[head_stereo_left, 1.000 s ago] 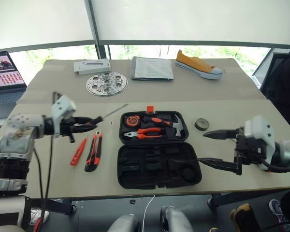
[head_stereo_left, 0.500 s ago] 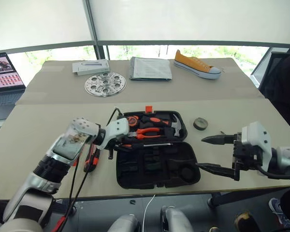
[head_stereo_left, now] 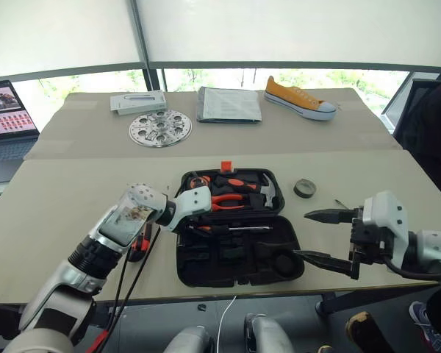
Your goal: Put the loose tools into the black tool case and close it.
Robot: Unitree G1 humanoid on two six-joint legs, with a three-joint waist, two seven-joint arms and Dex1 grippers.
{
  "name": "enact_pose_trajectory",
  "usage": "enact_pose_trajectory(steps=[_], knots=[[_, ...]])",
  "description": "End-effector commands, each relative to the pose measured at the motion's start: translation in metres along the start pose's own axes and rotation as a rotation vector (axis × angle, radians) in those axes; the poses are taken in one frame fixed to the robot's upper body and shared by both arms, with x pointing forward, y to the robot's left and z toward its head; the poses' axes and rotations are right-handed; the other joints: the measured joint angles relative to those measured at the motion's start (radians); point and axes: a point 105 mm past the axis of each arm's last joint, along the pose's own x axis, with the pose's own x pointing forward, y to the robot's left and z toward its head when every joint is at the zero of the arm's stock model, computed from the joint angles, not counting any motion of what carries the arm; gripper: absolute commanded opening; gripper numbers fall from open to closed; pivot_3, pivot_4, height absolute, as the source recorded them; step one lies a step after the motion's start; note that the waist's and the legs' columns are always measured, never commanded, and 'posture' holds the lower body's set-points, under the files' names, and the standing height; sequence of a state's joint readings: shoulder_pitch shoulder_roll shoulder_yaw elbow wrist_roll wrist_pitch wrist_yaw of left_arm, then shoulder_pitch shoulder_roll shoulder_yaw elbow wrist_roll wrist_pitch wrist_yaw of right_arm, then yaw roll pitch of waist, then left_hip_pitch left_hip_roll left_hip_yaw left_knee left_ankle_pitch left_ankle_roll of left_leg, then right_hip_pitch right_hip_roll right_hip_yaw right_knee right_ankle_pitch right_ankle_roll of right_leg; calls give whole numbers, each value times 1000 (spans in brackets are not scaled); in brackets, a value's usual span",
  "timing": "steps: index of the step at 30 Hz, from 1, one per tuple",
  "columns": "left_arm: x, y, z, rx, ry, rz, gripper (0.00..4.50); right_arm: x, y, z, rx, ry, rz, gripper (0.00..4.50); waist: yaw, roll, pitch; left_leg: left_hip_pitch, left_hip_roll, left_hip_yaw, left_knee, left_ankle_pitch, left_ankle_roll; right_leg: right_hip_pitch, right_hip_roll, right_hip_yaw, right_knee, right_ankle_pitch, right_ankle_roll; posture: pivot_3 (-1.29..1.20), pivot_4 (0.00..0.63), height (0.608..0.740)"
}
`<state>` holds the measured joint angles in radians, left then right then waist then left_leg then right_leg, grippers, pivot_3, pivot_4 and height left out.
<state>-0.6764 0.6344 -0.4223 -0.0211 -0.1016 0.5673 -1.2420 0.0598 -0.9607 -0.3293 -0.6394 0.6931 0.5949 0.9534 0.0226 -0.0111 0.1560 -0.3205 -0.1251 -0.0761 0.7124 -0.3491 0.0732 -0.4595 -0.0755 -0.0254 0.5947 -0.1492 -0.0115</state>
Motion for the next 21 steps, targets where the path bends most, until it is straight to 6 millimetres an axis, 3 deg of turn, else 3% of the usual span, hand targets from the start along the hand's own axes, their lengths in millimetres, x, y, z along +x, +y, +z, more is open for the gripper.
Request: enact_pose_trajectory(steps=[1,2,4,11,12,16,17,21], knots=[[-2,8,10,41,6,31,869,-2,1,11,-26,-38,-12,4500,3,0,0,0,0,0,0,0,0,0,0,0,0,0,0,0,150,740],[-2,9,11,41,3,33,869,-1,1,11,-26,-39,-13,4500,4,0,0,0,0,0,0,0,0,0,0,0,0,0,0,0,150,740],[-4,10,16,33,-13,34,1872,0,1,11,-25,-40,-13,4500,4,0,0,0,0,0,0,0,0,0,0,0,0,0,0,0,150,740],[-16,11,33,51,-81,29,4376,1,4,10,-12,-43,-4,4500,6,0,0,0,0,0,0,0,0,0,0,0,0,0,0,0,150,740],[-17,11,35,55,-89,29,4474,1,4,9,-11,-44,-3,4500,6,0,0,0,0,0,0,0,0,0,0,0,0,0,0,0,150,740],[-17,15,40,78,-115,43,4474,2,5,10,-7,-46,2,4500,4,0,0,0,0,0,0,0,0,0,0,0,0,0,0,0,150,740],[-17,16,40,79,-122,47,3918,2,5,10,-7,-47,2,4500,4,0,0,0,0,0,0,0,0,0,0,0,0,0,0,0,150,740],[-5,20,32,104,-90,48,2588,3,5,10,-7,-50,1,4500,6,0,0,0,0,0,1,0,0,0,0,0,0,0,0,0,150,740]])
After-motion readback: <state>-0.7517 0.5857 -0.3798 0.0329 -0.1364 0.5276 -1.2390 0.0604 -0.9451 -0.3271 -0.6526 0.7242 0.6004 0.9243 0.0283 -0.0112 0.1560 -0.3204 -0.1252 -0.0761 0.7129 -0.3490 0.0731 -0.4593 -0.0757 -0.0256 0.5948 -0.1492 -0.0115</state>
